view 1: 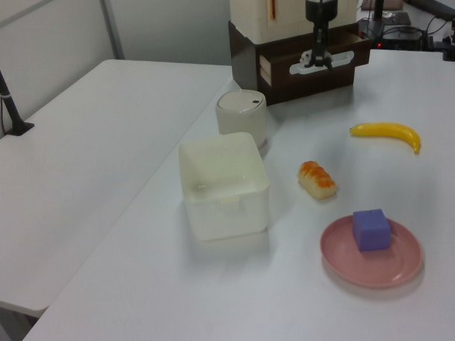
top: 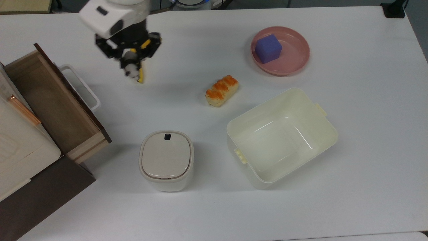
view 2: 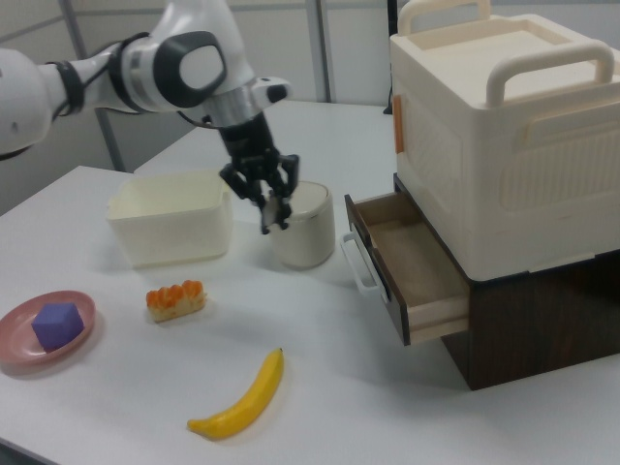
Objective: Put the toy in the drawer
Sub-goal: 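Lift the panda toy and carry it over the open wooden drawer, then lower the panda toy into the drawer and open the gripper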
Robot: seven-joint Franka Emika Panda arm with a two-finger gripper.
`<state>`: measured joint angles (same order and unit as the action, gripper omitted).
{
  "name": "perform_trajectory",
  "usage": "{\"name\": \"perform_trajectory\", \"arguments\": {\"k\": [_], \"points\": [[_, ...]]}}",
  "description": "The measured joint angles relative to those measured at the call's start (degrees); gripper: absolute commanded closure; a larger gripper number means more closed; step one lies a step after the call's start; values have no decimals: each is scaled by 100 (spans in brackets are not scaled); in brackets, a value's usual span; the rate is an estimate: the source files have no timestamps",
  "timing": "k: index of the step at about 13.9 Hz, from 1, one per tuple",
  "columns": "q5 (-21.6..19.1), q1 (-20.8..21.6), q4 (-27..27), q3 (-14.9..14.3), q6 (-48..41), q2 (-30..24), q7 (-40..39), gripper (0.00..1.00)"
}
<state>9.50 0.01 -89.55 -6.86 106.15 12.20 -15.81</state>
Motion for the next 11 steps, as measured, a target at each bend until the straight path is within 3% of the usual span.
{"name": "perform_trajectory", "arguments": {"k": [4,7,8,9,11], "points": [[234,-536,261,-9,936,369,-1309,84],[240,-1029,530,-17,1408,602,-2452,69],[240,-1201,612,-18,1606,704,-2810,33],[240,-1241,623,-18,1690,750,-2877,19],[239,-1284,627,-18,1819,867,-2882,11]]}}
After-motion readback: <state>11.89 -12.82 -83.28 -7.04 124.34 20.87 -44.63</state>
